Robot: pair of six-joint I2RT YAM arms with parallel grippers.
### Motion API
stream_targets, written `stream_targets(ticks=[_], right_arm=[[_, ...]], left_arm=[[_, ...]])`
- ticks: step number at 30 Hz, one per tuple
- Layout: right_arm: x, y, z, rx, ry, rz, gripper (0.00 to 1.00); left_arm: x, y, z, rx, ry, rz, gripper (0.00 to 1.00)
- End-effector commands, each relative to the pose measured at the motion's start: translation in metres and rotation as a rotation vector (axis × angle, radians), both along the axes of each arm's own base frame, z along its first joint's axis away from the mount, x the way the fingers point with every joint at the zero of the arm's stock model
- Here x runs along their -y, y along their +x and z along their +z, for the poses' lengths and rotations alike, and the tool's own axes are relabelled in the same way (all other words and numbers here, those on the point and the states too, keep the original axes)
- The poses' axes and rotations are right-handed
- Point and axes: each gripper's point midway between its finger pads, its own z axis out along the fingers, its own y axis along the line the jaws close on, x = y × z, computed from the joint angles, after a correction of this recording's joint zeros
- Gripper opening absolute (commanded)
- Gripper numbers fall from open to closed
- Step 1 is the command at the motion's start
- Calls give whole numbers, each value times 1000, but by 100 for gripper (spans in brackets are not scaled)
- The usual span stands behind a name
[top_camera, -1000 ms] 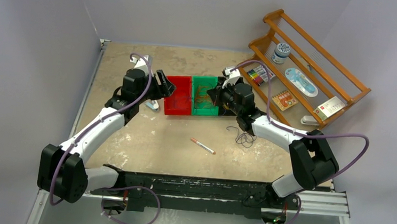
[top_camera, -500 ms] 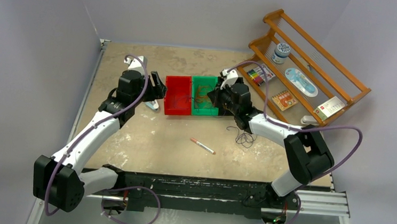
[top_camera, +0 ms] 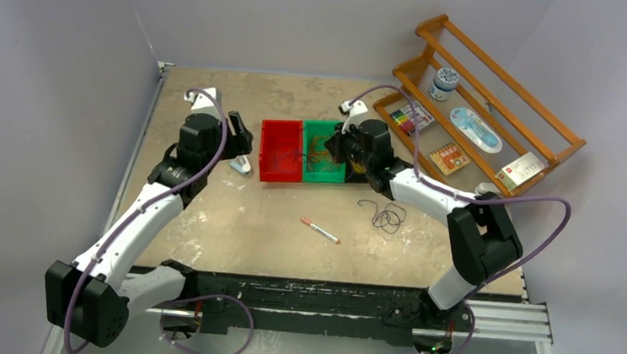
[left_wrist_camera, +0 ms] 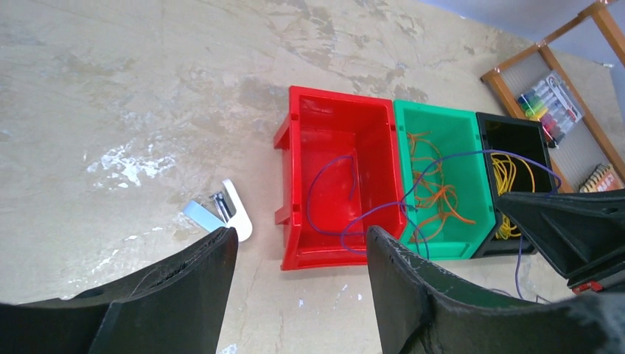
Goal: Untangle the cables
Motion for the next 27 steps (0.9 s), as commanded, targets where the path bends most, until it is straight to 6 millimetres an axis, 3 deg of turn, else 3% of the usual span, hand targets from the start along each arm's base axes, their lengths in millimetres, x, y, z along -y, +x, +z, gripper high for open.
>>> stream_targets(ticks=[1, 9, 18, 23, 27], right_arm=[[-7, 5, 22, 61, -36, 46, 0], [-11, 6, 19, 65, -87, 44, 0], [-6, 31, 28, 86, -215, -20, 0], [-18, 41, 26, 88, -266, -3, 0], [-40, 45, 18, 80, -304, 39, 0]], left_arm=[[-17, 1, 13, 56, 17, 75, 64], [-25, -4, 20, 73, 41, 101, 64], [-41, -10, 27, 87, 84, 160, 64], [-43, -12, 28, 88, 87, 169, 64], [-43, -12, 28, 88, 88, 169, 64]])
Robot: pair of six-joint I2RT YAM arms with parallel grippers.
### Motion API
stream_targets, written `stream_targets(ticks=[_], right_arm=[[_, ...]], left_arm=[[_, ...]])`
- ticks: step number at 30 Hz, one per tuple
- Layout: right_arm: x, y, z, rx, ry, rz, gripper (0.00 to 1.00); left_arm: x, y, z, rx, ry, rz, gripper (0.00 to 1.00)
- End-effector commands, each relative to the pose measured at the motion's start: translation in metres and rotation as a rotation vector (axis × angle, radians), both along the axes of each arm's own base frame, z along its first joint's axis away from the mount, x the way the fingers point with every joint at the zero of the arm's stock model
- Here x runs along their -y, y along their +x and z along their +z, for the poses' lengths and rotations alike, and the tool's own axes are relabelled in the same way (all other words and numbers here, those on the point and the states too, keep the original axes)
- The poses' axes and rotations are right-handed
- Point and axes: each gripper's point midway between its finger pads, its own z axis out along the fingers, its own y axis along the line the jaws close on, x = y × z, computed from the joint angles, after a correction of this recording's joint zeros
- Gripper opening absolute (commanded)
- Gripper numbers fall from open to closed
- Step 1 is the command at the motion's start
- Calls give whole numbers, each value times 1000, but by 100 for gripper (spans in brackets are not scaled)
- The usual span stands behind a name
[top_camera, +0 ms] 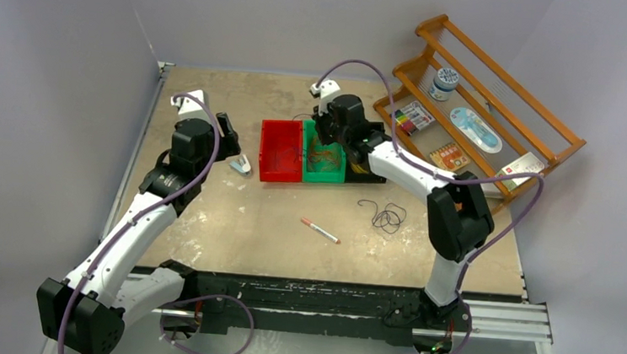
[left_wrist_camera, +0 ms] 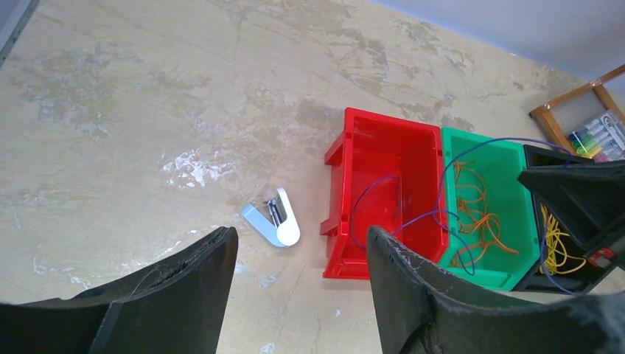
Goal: Untangle the cables
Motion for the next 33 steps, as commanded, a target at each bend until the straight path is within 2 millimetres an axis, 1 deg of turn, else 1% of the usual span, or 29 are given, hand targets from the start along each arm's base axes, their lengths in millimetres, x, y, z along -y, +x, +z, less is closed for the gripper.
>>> stream_targets(ticks=[1, 4, 5, 7, 13, 25, 26, 28, 30, 33], right_arm=[[-25, 4, 11, 31, -49, 47, 0], [-44, 3, 26, 59, -13, 79, 0], [-49, 4, 34, 67, 13, 86, 0], [-57, 6, 44, 77, 51, 97, 0], [-78, 12, 59, 80, 127, 134, 0], [-101, 23, 89, 122, 216, 174, 0], [-102, 23, 89, 121, 217, 176, 0], [-103, 25, 82, 109, 209, 175, 0], [-101, 25, 70, 92, 195, 166, 0], [-93, 24, 49, 70, 171, 131, 0]], left_arm=[[-7, 1, 15, 45, 11, 23, 64], [-7, 1, 15, 44, 11, 24, 64], [-7, 1, 15, 46, 8, 24, 64], [-7, 1, 15, 44, 8, 23, 64], [-8, 1, 15, 44, 10, 29, 64], [-10, 1, 13, 38, 13, 37, 64], [-10, 1, 13, 38, 13, 38, 64], [-10, 1, 12, 37, 13, 37, 64], [-10, 1, 11, 33, 15, 36, 64], [-10, 1, 10, 28, 17, 39, 64]])
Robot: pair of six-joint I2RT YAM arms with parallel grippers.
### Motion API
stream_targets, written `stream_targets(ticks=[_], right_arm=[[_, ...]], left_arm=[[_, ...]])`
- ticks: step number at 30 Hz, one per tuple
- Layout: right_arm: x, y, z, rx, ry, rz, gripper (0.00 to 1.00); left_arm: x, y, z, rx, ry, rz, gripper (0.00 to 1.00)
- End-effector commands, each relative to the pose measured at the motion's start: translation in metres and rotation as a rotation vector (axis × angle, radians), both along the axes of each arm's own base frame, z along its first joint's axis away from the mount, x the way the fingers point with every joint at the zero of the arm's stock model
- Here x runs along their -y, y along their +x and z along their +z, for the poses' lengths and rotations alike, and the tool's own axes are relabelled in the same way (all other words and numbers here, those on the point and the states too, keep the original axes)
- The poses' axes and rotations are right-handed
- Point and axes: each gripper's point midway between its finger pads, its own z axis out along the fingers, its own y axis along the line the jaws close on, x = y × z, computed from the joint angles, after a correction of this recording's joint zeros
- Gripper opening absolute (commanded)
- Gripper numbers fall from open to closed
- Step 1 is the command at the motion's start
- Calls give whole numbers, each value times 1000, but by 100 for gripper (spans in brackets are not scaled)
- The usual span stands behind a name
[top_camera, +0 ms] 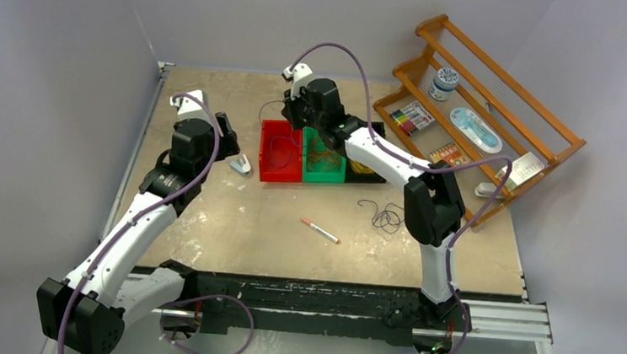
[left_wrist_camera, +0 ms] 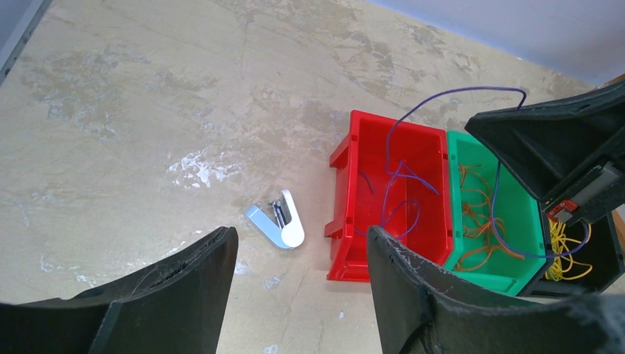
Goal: Untangle the cables
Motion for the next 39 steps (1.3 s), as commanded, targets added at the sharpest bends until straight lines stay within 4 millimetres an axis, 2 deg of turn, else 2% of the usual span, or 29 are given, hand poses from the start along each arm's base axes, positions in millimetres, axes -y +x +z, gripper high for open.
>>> stream_targets(ticks=[1, 6, 13, 23, 39], right_arm=[[6, 1, 5, 24, 33, -43, 0], [24, -5, -26, 6, 3, -141, 0], [21, -16, -50, -27, -5, -138, 0], [12, -22, -58, -28, -23, -138, 0], [11, -20, -65, -19, -76, -164, 1]], left_arm=[[-7, 2, 9, 25, 10, 22, 64], [-3, 5, 3, 9, 10, 7, 64], [-2, 9, 1, 3, 10, 2, 64], [-3, 8, 0, 5, 9, 4, 64], [-3, 7, 0, 4, 5, 3, 64]])
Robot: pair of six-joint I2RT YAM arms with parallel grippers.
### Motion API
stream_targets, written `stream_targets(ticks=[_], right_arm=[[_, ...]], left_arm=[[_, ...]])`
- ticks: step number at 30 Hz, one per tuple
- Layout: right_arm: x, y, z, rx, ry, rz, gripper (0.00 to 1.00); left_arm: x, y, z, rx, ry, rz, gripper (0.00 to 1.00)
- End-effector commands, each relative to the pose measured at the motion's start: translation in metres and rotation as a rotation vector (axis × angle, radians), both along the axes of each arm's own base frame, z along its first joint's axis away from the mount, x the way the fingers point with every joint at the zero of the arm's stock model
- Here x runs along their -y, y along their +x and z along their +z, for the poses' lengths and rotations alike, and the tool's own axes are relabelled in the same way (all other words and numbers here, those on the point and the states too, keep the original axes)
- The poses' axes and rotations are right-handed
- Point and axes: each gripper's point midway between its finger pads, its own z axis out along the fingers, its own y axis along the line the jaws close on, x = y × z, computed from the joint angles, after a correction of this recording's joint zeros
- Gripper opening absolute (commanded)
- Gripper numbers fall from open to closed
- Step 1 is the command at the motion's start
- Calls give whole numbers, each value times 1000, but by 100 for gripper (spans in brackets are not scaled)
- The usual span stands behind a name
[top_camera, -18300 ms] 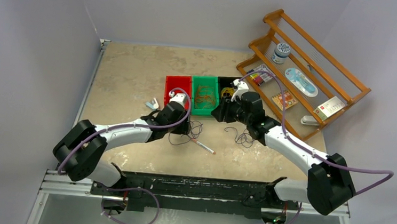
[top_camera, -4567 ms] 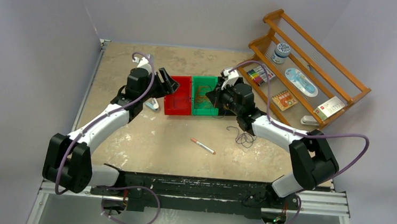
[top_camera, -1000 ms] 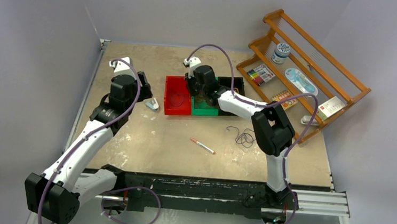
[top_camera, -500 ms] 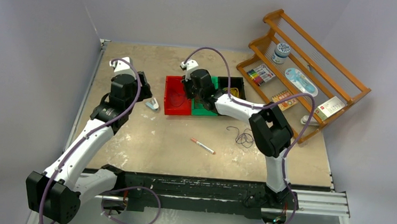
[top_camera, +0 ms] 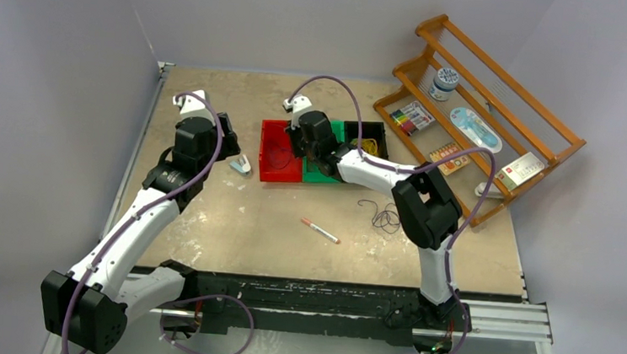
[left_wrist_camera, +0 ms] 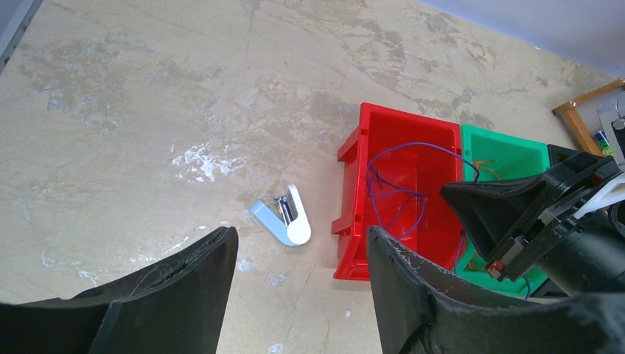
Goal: Untangle the cables
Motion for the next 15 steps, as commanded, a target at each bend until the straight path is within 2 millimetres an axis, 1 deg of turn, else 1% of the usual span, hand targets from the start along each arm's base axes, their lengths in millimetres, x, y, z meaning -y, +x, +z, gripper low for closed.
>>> stream_targets(ticks=[1, 10, 15], right_arm=[[-8, 10, 27, 62, 31, -14, 2], [-13, 14, 18, 42, 13, -8, 3], [-17, 17, 5, 19, -10, 0, 4]], left_arm=[[-1, 2, 12, 42, -4, -4, 64], [-2, 2, 13, 42, -1, 0, 64], [-4, 1, 14, 45, -1, 5, 64]])
